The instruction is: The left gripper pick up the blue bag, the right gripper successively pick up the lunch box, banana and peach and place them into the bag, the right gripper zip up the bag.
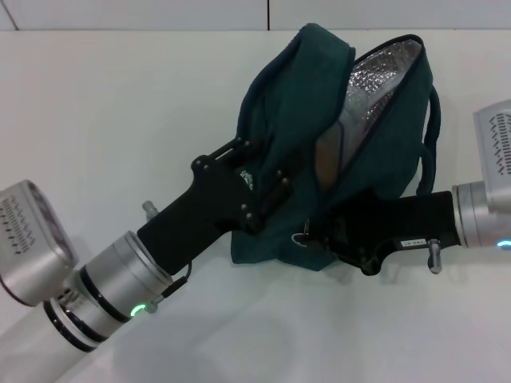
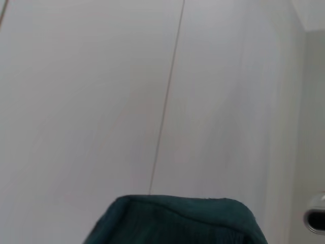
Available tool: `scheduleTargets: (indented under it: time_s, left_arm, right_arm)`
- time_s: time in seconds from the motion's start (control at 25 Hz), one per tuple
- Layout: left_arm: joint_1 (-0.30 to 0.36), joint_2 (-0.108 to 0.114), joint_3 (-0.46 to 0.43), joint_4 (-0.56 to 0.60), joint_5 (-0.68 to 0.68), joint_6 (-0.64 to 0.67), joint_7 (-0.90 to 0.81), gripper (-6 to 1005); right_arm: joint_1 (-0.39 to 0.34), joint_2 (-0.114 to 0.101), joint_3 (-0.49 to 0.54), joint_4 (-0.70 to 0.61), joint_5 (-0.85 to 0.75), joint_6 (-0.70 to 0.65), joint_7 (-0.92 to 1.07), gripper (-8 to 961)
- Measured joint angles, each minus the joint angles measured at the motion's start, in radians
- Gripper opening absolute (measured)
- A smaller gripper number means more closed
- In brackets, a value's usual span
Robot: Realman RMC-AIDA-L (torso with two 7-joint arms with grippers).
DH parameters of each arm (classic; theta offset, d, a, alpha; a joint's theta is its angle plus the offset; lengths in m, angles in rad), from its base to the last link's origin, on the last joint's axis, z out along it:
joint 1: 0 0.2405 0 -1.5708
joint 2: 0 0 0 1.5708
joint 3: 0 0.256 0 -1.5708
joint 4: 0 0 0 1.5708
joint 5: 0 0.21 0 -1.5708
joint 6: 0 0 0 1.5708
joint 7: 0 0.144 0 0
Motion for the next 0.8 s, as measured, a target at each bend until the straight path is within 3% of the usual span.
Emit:
scheduleTargets:
  time_s: [0.36, 0.8]
  left_arm:
    - [0.025, 0.002, 0.0, -0.007, -0.033, 0.032, 0.004, 445]
    - [0.01, -0.001, 0.0, -0.005, -0.03, 0.023, 0.005, 444]
  right_arm:
    - [-0.013, 0.0, 0.0, -0.002, -0.002, 0.017, -0.021, 63]
    - [-0.014, 0.002, -0.015, 0.01, -0.003, 0.055, 0.02, 164]
